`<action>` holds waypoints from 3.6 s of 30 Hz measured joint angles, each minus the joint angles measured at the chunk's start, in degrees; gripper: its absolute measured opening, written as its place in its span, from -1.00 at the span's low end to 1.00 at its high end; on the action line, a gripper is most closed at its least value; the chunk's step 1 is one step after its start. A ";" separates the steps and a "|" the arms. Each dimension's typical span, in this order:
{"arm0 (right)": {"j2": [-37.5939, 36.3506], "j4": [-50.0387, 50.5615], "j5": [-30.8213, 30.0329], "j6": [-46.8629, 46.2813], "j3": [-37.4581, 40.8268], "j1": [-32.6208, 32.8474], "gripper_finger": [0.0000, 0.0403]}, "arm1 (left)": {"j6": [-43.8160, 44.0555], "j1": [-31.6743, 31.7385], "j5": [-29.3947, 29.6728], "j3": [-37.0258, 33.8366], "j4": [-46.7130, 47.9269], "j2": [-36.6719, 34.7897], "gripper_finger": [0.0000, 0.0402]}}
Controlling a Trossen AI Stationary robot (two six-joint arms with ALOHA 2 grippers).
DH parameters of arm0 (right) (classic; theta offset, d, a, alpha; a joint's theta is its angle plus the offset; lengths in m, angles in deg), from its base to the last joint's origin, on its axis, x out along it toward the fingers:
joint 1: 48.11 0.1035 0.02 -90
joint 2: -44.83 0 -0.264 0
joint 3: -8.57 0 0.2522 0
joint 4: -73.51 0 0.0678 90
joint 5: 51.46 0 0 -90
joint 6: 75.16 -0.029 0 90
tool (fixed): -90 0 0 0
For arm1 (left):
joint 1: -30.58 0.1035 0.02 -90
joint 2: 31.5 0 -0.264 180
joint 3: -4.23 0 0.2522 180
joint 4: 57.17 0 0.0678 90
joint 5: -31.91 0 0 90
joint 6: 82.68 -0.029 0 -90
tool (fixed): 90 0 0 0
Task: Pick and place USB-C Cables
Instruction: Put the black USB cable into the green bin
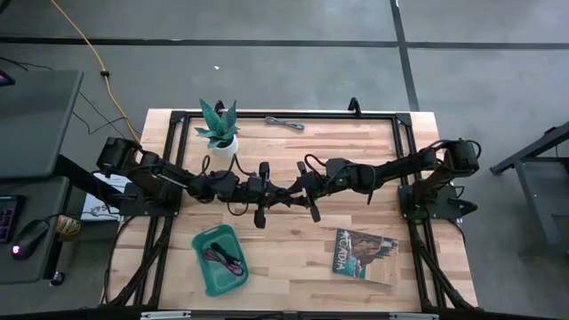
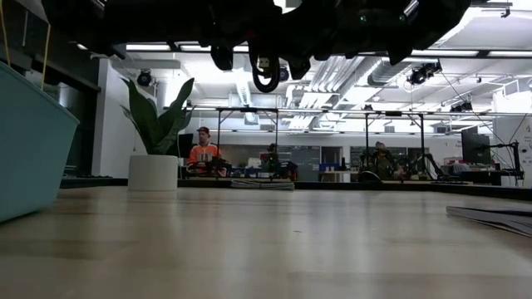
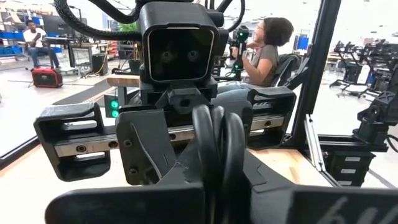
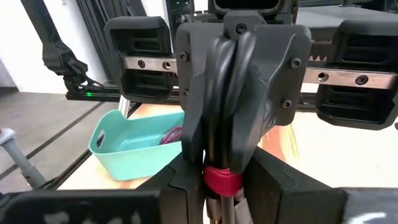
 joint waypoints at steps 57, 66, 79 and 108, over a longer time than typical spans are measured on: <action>-45.46 12.66 -18.12 1.17 22.18 6.75 0.15 | -5.52 -0.30 12.39 -10.81 21.79 -31.22 -1.00; -45.22 13.30 -18.12 1.21 22.18 6.75 0.15 | -7.03 -0.30 11.50 -15.62 29.90 -45.61 -1.00; -45.22 13.68 -18.12 1.46 22.18 6.69 0.15 | -5.74 -0.35 11.28 -16.41 31.47 -47.67 -1.00; -45.18 13.86 -18.19 1.70 22.10 6.21 0.15 | 2.81 -32.02 9.89 13.88 83.14 -29.23 -1.00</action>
